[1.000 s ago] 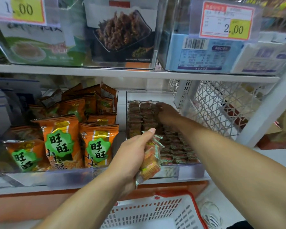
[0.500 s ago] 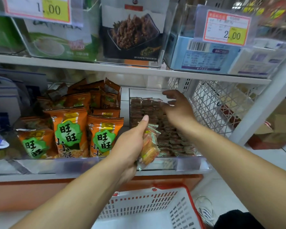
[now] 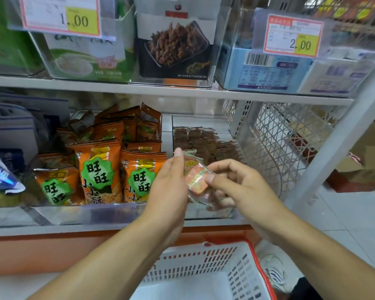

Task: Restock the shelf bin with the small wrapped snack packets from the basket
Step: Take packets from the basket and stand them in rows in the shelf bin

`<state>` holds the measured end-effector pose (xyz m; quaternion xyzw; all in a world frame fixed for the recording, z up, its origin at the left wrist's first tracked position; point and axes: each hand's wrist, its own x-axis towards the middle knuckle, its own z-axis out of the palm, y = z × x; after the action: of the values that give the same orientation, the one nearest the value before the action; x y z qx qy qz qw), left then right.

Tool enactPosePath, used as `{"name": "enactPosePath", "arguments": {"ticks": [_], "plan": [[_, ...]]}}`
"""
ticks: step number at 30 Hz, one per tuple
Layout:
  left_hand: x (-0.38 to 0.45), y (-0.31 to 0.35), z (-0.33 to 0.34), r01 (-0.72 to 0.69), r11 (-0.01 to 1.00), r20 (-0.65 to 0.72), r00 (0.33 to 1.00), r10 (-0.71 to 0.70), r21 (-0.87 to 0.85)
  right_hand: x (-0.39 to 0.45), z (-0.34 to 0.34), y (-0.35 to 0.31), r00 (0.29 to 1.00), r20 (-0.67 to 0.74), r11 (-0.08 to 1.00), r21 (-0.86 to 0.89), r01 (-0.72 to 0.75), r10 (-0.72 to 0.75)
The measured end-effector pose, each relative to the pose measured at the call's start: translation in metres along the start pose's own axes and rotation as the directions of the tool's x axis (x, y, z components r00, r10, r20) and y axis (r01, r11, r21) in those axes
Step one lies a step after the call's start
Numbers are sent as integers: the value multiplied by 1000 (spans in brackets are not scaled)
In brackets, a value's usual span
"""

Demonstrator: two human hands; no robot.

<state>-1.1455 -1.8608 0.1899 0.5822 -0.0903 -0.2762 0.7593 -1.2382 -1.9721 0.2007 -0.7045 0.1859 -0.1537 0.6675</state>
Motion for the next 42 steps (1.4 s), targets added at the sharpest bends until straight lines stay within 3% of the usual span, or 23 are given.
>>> {"name": "enactPosePath", "arguments": {"ticks": [3, 7, 13, 18, 21, 24, 30, 36, 42], "plan": [[2, 2, -3, 70, 993, 43, 997, -66, -97, 4, -6, 2, 998, 10, 992, 108, -57, 57], [1, 3, -6, 168, 971, 75, 985, -157, -172, 5, -8, 6, 999, -41, 979, 202, -9, 18], [-4, 3, -6, 295, 934, 214, 944, -252, -200, 2, -3, 15, 996, -66, 956, 290, -31, 53], [-1, 8, -9, 345, 882, 171, 937, -304, -322, 0, -12, 14, 997, -68, 982, 186, -10, 24], [1, 8, -9, 360, 860, 151, 933, -327, -360, 0, -18, 9, 973, -154, 962, 187, 200, -172], [0, 8, -7, 369, 858, 146, 930, -339, -357, 0, -18, 8, 920, -107, 919, 78, 385, -377], [-3, 5, -7, 370, 867, 127, 929, -348, -333, -1, -19, 21, 940, -66, 930, -188, 317, -334], [-3, 3, -6, 364, 875, 170, 930, -325, -320, -2, -20, 16, 940, -48, 911, -267, 313, -337], [-1, 2, -6, 342, 897, 125, 939, -319, -281, 2, -26, 16, 951, -92, 952, -109, 286, -296]]}}
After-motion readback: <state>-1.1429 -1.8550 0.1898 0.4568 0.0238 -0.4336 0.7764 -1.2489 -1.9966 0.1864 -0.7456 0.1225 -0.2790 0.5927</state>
